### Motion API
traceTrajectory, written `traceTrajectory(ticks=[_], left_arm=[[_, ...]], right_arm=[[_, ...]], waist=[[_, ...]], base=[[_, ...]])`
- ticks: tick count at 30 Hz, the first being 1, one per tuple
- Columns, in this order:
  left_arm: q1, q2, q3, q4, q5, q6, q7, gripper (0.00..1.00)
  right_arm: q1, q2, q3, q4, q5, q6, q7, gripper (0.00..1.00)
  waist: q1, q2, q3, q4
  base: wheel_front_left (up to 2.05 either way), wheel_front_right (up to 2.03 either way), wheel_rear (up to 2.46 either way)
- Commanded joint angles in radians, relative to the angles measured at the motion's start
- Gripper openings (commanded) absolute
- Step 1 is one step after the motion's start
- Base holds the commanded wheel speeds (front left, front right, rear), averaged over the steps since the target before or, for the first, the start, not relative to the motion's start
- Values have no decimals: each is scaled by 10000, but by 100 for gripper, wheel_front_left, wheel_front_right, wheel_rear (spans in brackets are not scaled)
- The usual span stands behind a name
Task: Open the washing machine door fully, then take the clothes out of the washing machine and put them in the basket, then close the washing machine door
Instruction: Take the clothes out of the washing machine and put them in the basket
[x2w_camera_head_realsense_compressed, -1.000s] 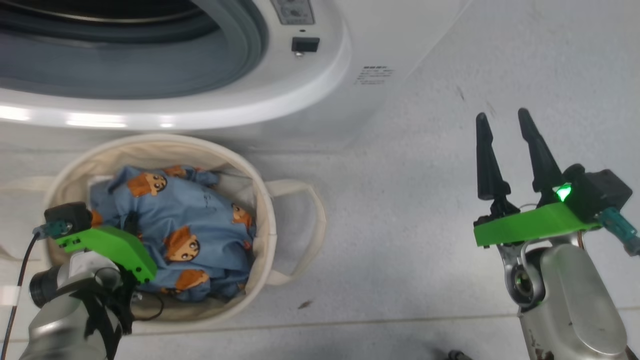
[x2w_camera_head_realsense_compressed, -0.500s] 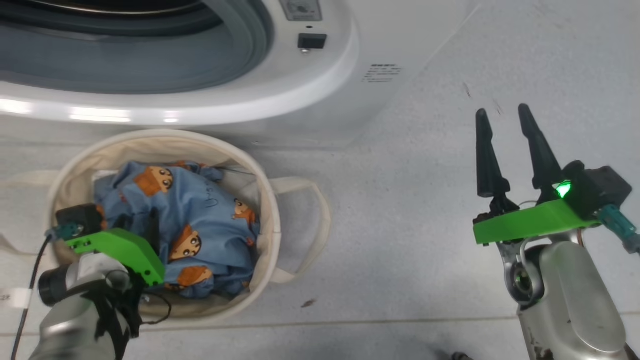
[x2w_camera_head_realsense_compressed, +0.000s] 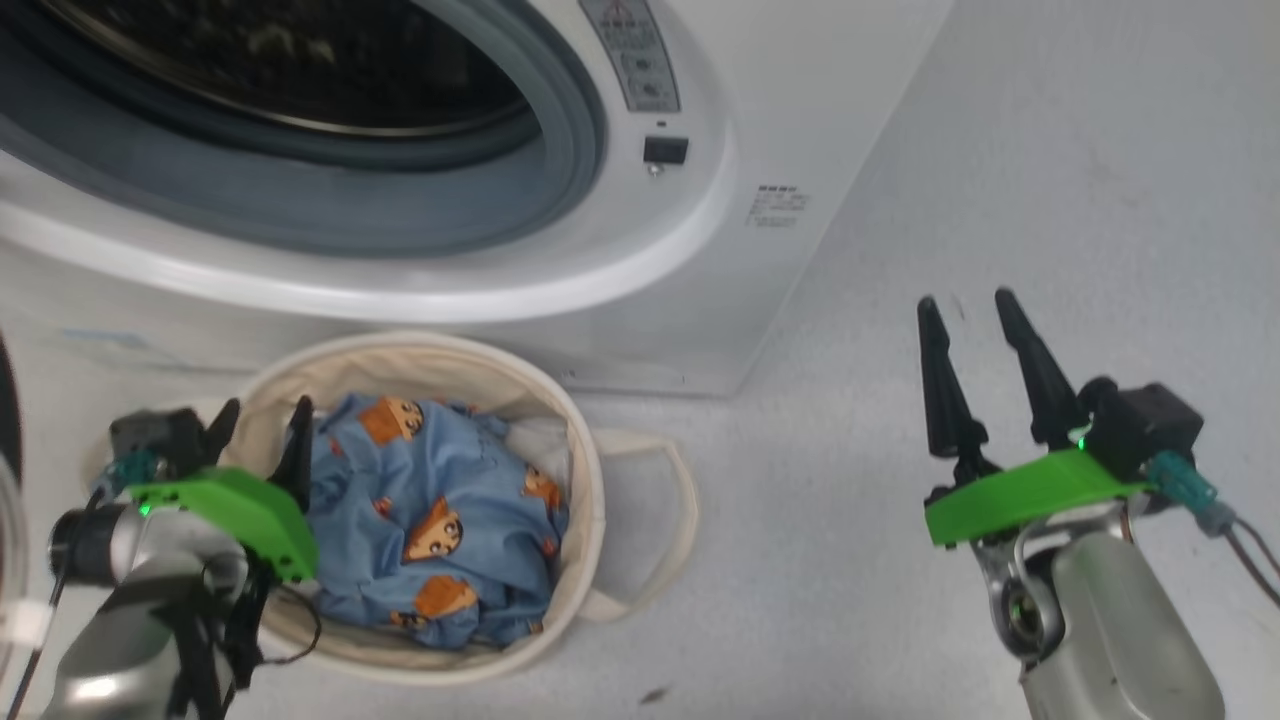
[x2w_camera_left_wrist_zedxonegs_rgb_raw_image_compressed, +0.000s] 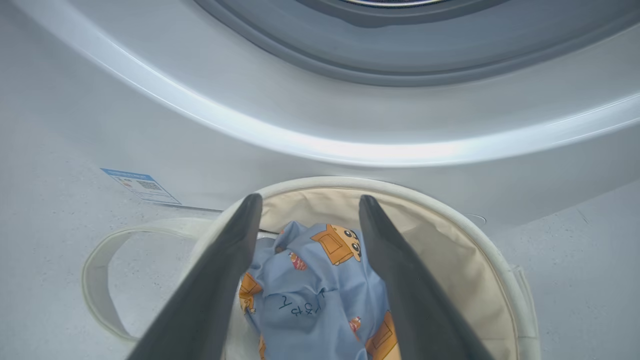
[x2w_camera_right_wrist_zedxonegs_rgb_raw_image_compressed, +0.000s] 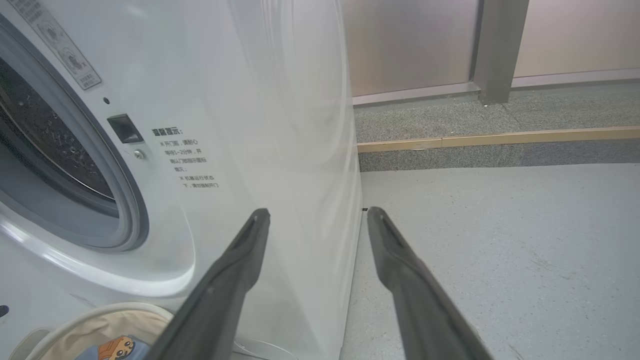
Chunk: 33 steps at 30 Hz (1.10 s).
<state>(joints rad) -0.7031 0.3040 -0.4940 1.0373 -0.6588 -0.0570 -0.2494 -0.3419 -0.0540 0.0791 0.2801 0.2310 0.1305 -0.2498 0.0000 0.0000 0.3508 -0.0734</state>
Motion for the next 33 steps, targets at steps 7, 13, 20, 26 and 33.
traceTrajectory(ticks=[7, 13, 20, 26, 33], left_arm=[[1925, 809, 2307, -3331, 1132, 487, -122, 100], [3807, 650, 4008, -5666, 1361, 410, -123, 100], [5582, 680, 4783, -7916, 1465, 651, -29, 100], [6438, 767, 4756, -9138, 1541, 894, 191, 100], [7064, 898, 4990, -9693, 1458, 1191, 376, 100]], right_arm=[[482, 32, 372, -42, 119, 2, -120, 100], [851, 35, 498, 114, 157, 2, -120, 100], [1191, 36, 517, 131, 294, 2, -120, 100], [1357, 36, 552, 172, 466, 2, -120, 100], [1522, 37, 684, 320, 503, 2, -120, 100]], waist=[[0, 0, -1533, 129], [0, 0, -2238, -3], [0, 0, -2643, -128], [0, 0, -2908, -148], [0, 0, -3297, -312]], base=[[0, 0, 0], [0, 0, 0], [0, 0, 0], [0, 0, 0], [0, 0, 0]])
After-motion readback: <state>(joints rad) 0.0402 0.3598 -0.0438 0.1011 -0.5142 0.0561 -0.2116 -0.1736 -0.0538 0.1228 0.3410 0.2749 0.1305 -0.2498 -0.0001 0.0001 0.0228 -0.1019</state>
